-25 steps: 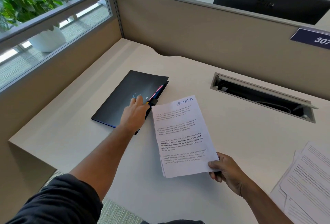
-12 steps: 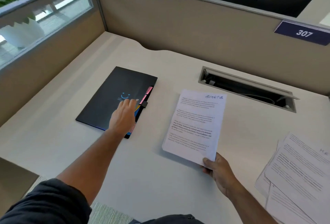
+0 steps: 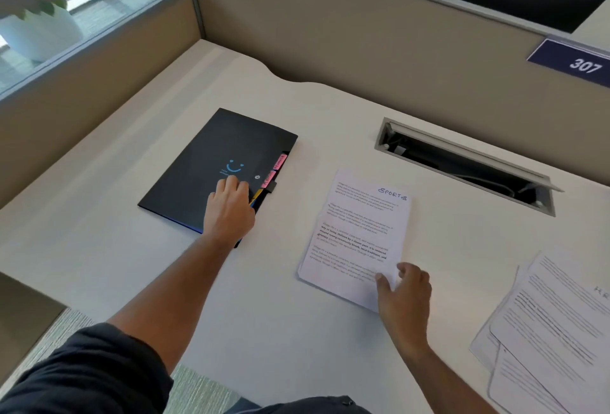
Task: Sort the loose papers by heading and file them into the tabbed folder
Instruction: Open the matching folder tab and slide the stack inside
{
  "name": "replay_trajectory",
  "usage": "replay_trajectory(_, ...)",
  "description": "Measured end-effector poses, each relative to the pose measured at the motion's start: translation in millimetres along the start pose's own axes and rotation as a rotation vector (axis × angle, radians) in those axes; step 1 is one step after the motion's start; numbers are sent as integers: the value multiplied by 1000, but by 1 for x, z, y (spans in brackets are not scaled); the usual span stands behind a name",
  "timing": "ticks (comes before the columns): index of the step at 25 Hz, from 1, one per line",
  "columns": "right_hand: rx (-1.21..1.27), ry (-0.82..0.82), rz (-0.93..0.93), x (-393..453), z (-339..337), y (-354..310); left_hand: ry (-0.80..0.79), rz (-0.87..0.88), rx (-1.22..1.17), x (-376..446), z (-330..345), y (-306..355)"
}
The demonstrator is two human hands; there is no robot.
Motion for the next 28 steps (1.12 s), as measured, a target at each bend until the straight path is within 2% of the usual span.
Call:
replay_trajectory(3, 80, -108, -167, 13, 20, -56, -11, 6, 6, -2, -1, 0)
replay_trajectory(7, 49, -277, -371, 28, 59, -137, -1, 5, -27, -1, -2, -3)
replay_trajectory(10, 34, -366, -456, 39, 83, -189, 26, 11, -57, 0, -5, -3)
replay_trajectory(17, 43, -454, -436, 75, 132, -253, 59, 31, -67, 2, -7, -4)
replay_trajectory(28, 97, -430, -448, 87, 159, -282, 65, 52, -180, -1, -17, -11)
Point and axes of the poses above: each hand's wrist, its own x-axis towards the middle knuckle, its own z-axis out of the palm, y = z × x, the point moved 9 cm from there along x, towards the middle knuckle, and after that the axes turned 10 degrees about -x, right-handed, at the moved point
